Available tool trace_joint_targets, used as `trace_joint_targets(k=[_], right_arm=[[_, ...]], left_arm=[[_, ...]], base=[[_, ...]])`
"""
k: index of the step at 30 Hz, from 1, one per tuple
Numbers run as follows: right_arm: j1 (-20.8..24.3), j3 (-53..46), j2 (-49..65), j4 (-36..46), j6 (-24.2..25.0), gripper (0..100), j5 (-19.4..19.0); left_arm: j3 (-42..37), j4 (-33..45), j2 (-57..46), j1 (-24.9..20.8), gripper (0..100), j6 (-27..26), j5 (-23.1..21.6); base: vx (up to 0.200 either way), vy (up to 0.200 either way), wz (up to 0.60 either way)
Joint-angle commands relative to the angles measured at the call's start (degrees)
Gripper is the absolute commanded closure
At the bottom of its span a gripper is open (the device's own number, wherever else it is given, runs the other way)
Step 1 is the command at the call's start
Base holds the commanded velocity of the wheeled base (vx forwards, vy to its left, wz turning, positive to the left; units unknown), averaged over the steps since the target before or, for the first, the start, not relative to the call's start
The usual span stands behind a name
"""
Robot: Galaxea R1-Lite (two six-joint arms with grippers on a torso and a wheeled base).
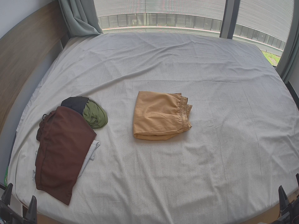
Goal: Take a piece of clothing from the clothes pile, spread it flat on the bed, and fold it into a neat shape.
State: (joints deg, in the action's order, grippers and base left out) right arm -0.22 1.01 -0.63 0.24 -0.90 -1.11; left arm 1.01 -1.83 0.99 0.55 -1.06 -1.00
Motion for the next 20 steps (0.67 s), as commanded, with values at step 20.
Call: trace_joint_targets(k=[20], right_arm=[[0.0,-1.0,0.6,0.0,0.3,0,0.0]], left_arm=[[-1.0,1.8,-0.9,-0.5,0,0.9,2.4]], base=[[0.000,0.000,0.00]])
